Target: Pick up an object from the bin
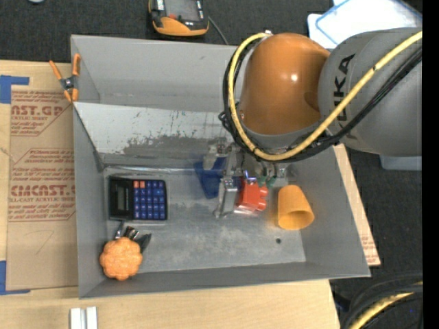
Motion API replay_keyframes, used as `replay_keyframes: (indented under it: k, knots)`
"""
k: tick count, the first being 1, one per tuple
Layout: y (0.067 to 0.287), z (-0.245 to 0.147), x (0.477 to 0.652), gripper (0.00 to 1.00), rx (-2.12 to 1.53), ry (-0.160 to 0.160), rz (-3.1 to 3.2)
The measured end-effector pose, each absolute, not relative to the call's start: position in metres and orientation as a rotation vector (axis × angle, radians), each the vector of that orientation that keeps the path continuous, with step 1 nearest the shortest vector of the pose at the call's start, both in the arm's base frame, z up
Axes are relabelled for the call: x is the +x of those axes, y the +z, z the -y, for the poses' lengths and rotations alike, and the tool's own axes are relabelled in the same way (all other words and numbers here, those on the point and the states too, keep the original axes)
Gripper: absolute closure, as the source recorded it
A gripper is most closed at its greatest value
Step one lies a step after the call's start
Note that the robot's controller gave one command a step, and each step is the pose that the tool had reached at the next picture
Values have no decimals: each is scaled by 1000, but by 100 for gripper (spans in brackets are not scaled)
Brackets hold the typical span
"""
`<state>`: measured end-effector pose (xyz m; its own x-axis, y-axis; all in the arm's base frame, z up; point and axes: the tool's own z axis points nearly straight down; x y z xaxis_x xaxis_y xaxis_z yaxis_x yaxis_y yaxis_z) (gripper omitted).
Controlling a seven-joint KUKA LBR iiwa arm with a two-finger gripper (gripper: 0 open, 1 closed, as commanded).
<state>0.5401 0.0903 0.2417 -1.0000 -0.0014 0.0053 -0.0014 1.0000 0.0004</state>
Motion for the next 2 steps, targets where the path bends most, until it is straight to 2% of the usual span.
replay_keyframes:
  k: [1, 2]
  knots:
    - [245, -90, 542, 0, 0, -2, 3144]
    - [157, -217, 550, 0, 235, -6, 3133]
